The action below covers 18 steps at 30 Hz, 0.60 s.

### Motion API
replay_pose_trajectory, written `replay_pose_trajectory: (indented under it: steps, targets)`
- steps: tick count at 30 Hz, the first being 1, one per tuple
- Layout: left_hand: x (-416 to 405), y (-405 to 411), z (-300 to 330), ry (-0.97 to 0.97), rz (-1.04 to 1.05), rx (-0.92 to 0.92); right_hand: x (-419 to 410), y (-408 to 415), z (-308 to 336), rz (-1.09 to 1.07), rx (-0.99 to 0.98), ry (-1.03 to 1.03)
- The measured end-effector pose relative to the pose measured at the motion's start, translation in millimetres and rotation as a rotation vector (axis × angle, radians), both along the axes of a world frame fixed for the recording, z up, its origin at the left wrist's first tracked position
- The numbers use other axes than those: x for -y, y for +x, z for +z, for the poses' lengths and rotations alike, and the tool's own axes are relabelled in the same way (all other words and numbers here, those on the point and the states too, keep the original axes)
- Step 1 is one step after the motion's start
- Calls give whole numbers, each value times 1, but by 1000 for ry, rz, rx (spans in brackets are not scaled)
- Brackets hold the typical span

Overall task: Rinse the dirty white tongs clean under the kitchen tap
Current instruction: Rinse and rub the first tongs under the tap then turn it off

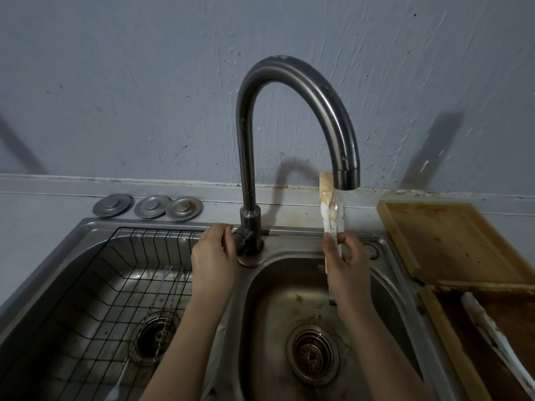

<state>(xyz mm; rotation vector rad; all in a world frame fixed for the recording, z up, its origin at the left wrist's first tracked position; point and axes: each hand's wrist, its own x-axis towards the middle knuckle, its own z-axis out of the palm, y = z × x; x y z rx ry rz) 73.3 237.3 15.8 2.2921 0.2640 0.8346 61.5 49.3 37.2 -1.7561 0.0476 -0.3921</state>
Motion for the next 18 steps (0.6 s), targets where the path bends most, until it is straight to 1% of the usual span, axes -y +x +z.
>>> replay_pose_trajectory:
  steps: [6, 10, 11, 13, 15, 16, 18]
  targets:
    - [-2, 0, -2, -4, -16, -34, -2, -5, 6, -1, -4, -14]
    - [6, -7, 5, -15, -34, -130, -2, -9, 9, 10, 15, 1]
    - [13, -14, 9, -13, -27, -114, -2, -9, 8, 15, 16, 9]
    - [31, -30, 14, -33, -45, 1, -3, -10, 2, 33, 6, 10]
    - [52, -45, 14, -132, -147, 80, -3, -7, -11, 54, -28, -2]
    - [62, -50, 12, -216, -232, 61, -4, -6, -16, 64, -59, -5]
    - [80, -54, 7, -465, -419, -97, -6, -4, -22, 69, -116, -7]
